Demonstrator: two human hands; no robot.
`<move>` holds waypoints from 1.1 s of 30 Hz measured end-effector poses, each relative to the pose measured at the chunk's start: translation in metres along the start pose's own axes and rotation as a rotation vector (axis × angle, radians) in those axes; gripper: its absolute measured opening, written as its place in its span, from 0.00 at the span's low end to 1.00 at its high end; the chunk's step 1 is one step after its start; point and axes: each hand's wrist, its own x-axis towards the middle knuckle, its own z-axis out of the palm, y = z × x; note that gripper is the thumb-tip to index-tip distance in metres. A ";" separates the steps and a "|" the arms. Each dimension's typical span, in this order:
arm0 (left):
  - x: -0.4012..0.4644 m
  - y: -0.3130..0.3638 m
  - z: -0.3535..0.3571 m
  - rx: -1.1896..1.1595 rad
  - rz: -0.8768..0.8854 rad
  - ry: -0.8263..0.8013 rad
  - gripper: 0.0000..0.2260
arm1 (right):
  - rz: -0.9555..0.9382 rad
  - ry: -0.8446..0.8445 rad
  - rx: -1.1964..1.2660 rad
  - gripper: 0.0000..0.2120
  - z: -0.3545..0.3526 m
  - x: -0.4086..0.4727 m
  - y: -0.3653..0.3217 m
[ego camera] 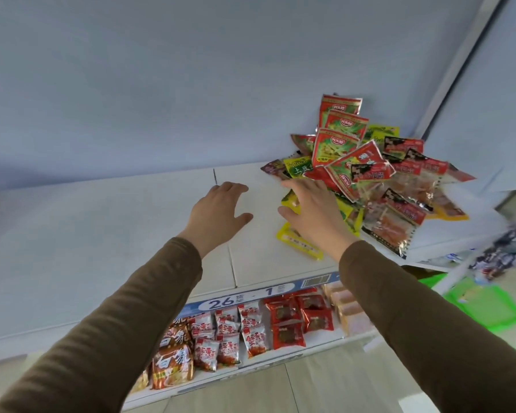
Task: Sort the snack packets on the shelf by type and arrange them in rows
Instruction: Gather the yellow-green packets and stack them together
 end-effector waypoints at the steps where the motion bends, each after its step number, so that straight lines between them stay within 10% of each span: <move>1: 0.004 0.007 0.004 -0.001 -0.004 0.001 0.26 | -0.002 0.007 0.010 0.25 -0.004 0.002 0.011; 23: 0.038 0.118 0.083 -0.305 -0.507 0.060 0.52 | -0.229 -0.103 0.198 0.21 -0.039 0.041 0.193; 33: 0.070 0.128 0.100 -0.727 -0.627 0.043 0.58 | -0.312 -0.322 0.093 0.40 -0.035 0.050 0.207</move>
